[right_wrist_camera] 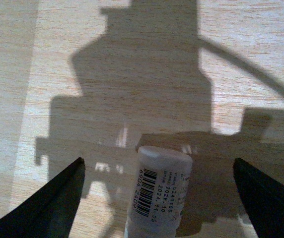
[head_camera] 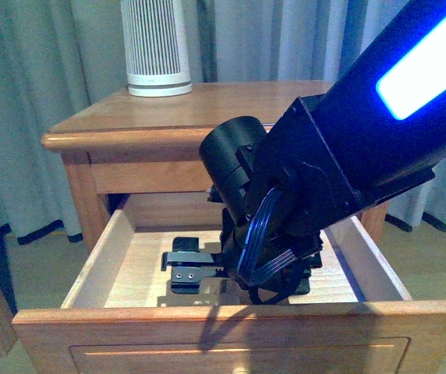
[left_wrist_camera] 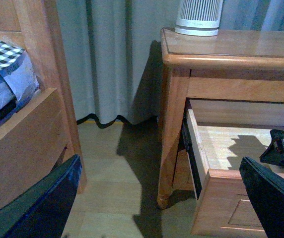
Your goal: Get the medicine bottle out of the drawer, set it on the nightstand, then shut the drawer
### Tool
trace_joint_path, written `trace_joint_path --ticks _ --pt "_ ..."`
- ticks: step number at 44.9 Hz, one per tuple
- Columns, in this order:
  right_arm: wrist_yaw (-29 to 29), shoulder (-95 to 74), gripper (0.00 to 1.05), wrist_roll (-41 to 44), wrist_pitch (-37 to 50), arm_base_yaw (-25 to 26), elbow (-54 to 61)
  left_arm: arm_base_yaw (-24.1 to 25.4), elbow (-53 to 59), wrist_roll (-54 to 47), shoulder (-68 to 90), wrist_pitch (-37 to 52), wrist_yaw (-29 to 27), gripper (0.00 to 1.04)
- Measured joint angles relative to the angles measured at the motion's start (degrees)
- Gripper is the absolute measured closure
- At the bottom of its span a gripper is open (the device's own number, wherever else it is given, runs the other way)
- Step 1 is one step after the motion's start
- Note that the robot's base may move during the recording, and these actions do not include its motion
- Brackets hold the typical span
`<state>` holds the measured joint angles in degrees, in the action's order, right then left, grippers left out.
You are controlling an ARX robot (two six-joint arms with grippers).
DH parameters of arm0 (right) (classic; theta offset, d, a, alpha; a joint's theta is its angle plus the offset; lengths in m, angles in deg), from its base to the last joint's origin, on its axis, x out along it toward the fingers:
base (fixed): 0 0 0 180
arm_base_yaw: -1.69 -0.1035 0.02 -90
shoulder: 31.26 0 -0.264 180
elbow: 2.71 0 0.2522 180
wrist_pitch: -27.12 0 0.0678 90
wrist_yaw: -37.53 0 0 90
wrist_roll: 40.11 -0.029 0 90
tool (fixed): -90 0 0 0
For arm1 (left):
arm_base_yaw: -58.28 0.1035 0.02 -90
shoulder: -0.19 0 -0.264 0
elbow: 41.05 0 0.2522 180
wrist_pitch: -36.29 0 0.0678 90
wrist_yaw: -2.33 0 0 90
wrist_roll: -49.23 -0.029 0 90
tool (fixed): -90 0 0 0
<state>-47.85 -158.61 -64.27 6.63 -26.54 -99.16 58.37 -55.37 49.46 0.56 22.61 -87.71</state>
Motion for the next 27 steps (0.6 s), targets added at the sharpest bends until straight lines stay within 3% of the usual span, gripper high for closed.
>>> trace_joint_path --ticks 15,27 --pt "-0.81 -1.66 0.73 -0.46 -1.01 0.50 -1.68 0.00 0.00 0.00 0.00 0.00 0.00 0.06" --pt "-1.25 -1.75 0.78 -0.59 -1.29 1.33 -2.10 0.00 0.00 0.00 0.00 0.00 0.00 0.06"
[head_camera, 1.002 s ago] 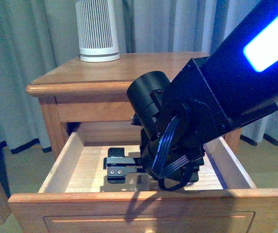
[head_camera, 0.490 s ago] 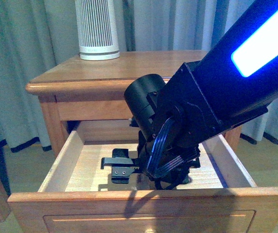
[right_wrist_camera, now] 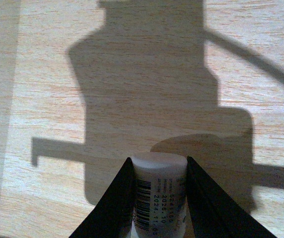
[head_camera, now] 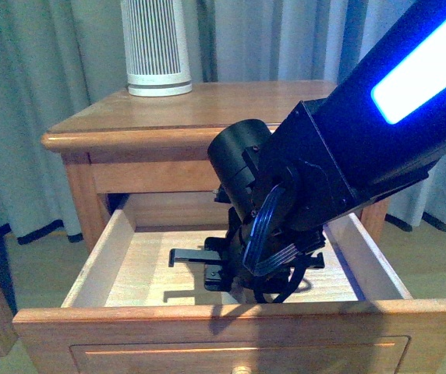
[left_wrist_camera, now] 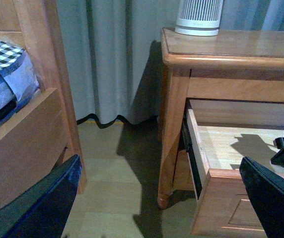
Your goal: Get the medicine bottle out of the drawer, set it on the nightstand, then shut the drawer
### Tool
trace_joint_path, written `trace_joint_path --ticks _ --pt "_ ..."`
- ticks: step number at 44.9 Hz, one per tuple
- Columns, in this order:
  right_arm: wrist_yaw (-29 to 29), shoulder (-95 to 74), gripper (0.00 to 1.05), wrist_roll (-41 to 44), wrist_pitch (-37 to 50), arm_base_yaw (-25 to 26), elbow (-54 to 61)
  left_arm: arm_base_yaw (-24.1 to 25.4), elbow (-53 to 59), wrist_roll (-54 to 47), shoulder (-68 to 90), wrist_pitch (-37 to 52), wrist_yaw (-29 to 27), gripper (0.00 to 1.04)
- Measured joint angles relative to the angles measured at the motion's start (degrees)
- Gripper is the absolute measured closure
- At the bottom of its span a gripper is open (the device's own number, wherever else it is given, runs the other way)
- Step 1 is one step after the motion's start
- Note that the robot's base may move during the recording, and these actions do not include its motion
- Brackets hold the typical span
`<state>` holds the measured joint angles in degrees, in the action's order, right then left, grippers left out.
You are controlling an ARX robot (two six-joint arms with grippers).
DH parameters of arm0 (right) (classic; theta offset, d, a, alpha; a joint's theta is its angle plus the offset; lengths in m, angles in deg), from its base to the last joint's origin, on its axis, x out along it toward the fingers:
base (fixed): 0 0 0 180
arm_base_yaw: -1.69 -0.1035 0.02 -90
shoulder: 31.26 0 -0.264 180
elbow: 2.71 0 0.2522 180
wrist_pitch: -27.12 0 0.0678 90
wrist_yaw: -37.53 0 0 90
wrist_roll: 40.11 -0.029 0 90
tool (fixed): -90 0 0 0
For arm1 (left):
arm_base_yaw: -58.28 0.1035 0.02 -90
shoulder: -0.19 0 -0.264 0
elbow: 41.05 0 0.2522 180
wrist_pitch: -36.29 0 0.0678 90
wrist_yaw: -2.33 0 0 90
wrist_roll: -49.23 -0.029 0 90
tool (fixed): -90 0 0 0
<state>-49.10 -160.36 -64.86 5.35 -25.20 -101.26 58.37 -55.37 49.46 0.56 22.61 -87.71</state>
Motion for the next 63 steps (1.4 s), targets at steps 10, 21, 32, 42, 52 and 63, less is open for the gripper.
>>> trace_joint_path --ticks 10,21,32,42,52,63 --pt "-0.85 0.15 0.78 -0.52 0.35 0.55 0.02 0.00 0.00 0.00 0.00 0.00 0.00 0.06" --pt "-1.33 5.66 0.78 0.17 3.61 0.55 1.92 0.00 0.00 0.00 0.00 0.00 0.00 0.06" --pt "-1.53 14.99 0.79 1.01 4.92 0.55 4.02 0.00 0.00 0.00 0.00 0.00 0.00 0.06" --pt "-1.01 23.52 0.79 4.46 5.73 0.50 6.05 0.00 0.00 0.00 0.00 0.00 0.00 0.06" --pt "1.84 27.41 0.79 11.69 6.75 1.25 1.05 0.00 0.00 0.00 0.00 0.00 0.00 0.06" --pt "4.83 20.76 0.79 19.21 5.01 4.46 -12.04 0.00 0.00 0.00 0.00 0.00 0.00 0.06"
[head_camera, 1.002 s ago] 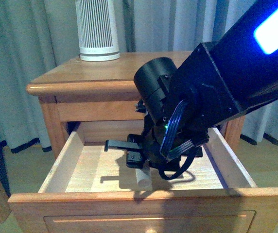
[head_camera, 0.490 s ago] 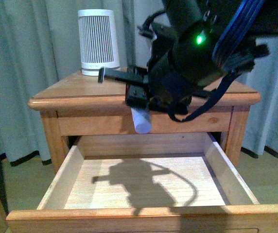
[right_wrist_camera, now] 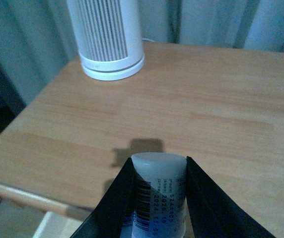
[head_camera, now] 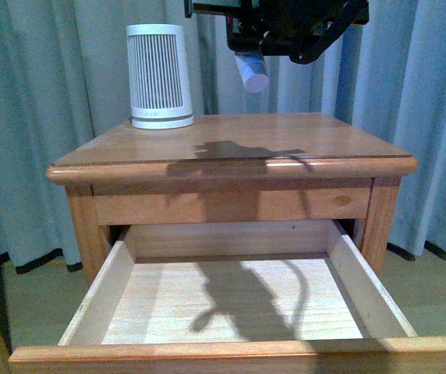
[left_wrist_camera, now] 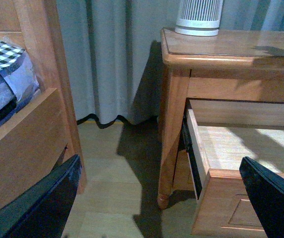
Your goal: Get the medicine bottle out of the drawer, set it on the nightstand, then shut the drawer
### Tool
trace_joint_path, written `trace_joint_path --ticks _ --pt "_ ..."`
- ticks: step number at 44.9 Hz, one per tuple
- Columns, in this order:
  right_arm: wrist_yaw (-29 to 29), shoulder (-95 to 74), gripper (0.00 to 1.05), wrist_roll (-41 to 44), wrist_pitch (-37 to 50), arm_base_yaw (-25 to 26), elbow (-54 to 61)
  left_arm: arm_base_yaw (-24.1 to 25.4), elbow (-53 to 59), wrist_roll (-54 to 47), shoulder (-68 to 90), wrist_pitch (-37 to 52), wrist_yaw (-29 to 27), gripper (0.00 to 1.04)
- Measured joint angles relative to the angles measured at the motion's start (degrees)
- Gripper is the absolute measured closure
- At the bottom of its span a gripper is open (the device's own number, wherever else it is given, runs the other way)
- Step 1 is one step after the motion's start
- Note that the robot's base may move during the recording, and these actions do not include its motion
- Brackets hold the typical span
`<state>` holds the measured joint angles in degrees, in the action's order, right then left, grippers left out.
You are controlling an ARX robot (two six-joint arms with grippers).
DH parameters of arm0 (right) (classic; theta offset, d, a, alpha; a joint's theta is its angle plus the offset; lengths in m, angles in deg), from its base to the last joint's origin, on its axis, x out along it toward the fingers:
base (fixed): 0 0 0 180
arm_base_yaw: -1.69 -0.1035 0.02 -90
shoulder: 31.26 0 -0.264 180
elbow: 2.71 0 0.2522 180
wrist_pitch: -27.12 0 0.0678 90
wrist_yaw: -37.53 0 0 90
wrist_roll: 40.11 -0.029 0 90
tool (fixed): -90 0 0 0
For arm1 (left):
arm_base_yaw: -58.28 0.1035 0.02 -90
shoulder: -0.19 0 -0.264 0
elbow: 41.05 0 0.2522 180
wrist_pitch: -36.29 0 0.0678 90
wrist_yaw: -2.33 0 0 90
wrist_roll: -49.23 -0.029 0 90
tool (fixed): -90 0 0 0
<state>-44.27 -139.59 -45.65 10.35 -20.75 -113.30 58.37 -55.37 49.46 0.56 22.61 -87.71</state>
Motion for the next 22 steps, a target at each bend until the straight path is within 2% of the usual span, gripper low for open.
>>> trace_joint_path --ticks 6,12,22 --pt "1.27 -6.95 0.79 1.55 -4.79 1.55 -8.41 0.00 0.00 0.00 0.00 0.00 0.00 0.06" --pt "2.91 -19.10 0.79 1.84 -14.51 2.54 -23.78 0.00 0.00 0.00 0.00 0.00 0.00 0.06" --pt "4.46 -28.74 0.80 3.37 -20.20 2.14 -38.84 0.00 0.00 0.00 0.00 0.00 0.00 0.06"
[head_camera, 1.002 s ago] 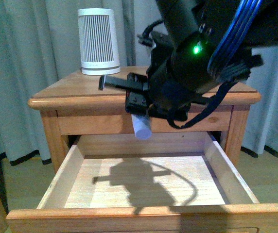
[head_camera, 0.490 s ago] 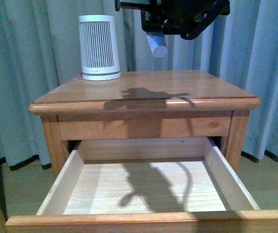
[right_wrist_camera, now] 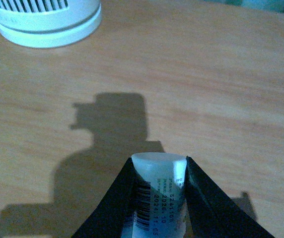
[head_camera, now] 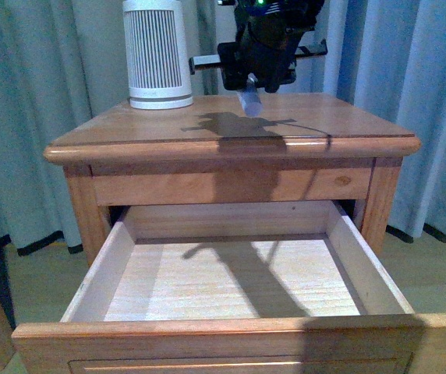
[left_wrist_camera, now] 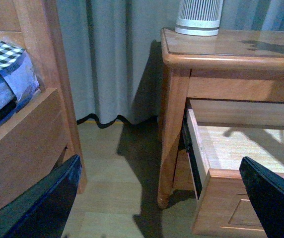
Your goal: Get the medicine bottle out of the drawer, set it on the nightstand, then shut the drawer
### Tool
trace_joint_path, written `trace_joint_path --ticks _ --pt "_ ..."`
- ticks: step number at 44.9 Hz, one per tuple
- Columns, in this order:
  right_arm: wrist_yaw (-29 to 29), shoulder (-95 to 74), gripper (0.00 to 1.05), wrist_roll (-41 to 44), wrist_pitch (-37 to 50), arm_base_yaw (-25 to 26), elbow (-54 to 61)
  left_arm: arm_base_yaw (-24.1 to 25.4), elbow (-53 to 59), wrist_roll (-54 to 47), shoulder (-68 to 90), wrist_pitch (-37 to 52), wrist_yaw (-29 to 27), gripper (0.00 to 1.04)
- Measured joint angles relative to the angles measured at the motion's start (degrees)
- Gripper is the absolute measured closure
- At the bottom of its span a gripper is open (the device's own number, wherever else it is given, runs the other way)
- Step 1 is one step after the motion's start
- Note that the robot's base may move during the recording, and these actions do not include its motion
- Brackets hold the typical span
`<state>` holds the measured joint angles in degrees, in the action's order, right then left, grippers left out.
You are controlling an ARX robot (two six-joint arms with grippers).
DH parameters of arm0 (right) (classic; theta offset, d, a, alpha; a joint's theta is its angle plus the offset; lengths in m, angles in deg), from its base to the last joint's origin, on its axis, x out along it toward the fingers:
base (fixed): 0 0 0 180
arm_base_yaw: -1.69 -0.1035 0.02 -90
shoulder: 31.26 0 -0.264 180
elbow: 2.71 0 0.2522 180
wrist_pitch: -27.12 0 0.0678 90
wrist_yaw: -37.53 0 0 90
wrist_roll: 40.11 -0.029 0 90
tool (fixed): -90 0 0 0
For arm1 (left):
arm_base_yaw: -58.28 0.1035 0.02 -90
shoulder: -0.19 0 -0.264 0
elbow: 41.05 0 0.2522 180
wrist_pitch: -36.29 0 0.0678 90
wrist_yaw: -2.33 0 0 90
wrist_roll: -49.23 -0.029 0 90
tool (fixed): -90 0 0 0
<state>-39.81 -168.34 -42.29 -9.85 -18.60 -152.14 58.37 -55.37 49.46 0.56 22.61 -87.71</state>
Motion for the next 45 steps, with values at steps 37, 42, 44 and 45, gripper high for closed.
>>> trace_joint_path --ticks 37,42,44,45 --pt "2.43 -2.82 0.80 1.53 2.23 0.39 -1.36 0.00 0.00 0.00 0.00 0.00 0.00 0.06" --pt "2.54 -1.64 0.64 1.60 3.76 0.48 2.10 0.00 0.00 0.00 0.00 0.00 0.00 0.06" --pt "2.62 -1.40 0.59 1.60 4.15 0.52 2.84 0.00 0.00 0.00 0.00 0.00 0.00 0.06" --pt "2.64 -1.27 0.56 1.60 4.39 0.59 3.30 0.00 0.00 0.00 0.00 0.00 0.00 0.06"
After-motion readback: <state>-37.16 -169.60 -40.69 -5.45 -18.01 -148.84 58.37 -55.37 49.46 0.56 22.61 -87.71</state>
